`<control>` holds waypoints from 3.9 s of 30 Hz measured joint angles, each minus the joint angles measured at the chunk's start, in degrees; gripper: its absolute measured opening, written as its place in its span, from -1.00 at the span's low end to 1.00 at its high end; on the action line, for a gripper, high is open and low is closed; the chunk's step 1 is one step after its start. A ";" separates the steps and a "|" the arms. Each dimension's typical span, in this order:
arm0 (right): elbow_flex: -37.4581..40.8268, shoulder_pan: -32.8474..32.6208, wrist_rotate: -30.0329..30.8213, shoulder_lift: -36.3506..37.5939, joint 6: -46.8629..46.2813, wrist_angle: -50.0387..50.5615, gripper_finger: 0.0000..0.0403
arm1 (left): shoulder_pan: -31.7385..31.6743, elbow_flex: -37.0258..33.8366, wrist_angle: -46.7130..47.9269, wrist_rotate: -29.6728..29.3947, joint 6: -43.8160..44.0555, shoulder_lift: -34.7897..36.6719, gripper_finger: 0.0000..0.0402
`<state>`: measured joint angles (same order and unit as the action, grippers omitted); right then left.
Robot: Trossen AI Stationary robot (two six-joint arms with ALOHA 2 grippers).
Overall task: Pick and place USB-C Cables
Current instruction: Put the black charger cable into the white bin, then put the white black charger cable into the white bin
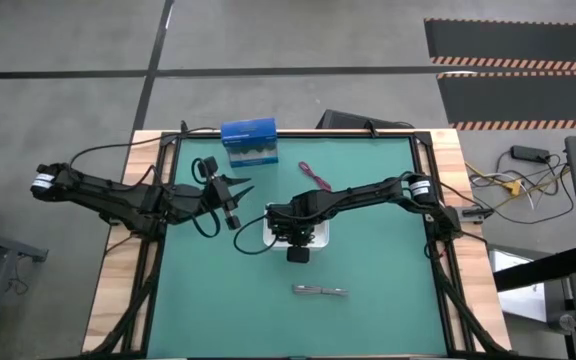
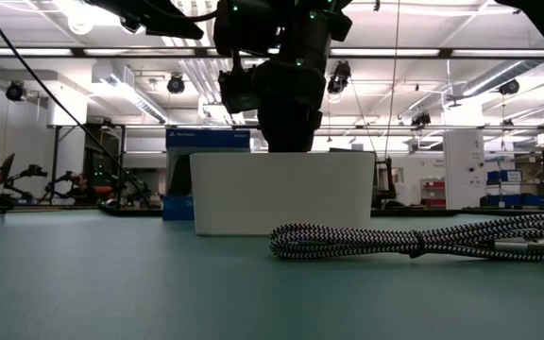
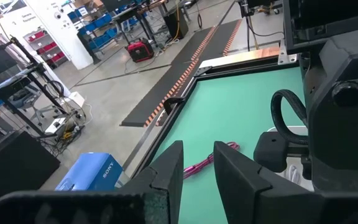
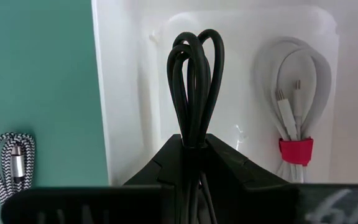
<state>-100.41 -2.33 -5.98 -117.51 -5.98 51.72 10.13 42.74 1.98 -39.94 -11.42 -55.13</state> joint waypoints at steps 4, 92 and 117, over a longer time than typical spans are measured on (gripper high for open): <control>0.05 0.00 0.00 -0.02 0.00 -0.13 -0.79 | 0.00 0.00 0.00 0.00 0.00 0.00 -0.63; 11.54 -10.59 12.15 17.41 -6.64 -8.55 -0.65 | 0.07 0.02 -1.97 0.04 1.25 -0.02 -0.63; 39.45 -21.48 15.19 32.18 -8.01 -38.15 -0.66 | 1.20 -1.11 -4.45 1.07 19.31 -1.51 -0.63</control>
<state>-60.96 -23.81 9.21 -85.34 -13.99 13.57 11.33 41.63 -2.47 -38.87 7.89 -56.64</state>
